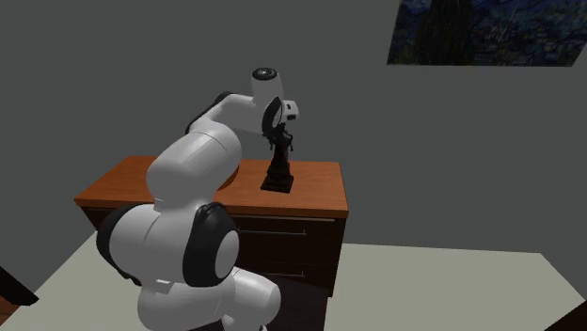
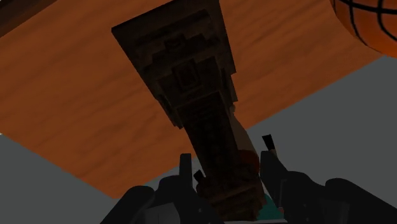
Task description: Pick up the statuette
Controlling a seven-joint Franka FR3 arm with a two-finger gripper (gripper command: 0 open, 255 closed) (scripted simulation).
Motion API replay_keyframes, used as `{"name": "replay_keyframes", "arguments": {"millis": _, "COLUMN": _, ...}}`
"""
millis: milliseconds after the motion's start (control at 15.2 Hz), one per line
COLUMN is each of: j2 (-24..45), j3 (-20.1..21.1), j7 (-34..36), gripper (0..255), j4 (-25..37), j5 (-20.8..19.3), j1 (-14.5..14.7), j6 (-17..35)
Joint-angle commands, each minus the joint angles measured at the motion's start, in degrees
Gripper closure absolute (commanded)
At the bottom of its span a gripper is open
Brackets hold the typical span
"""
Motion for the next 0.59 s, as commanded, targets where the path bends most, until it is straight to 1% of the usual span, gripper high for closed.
{"name": "replay_keyframes", "arguments": {"millis": 0, "j2": 0.3, "j3": 0.1, "j7": 0.3, "gripper": 255, "j4": 2.0, "j5": -0.1, "j1": 0.0, "j6": -1.6}}
{"name": "replay_keyframes", "arguments": {"millis": 396, "j2": 1.6, "j3": 0.0, "j7": 0.7, "gripper": 255, "j4": 7.7, "j5": -0.5, "j1": -0.2, "j6": -6.0}}
{"name": "replay_keyframes", "arguments": {"millis": 528, "j2": 1.6, "j3": 0.0, "j7": 0.7, "gripper": 255, "j4": 7.9, "j5": -0.5, "j1": -0.2, "j6": -6.1}}
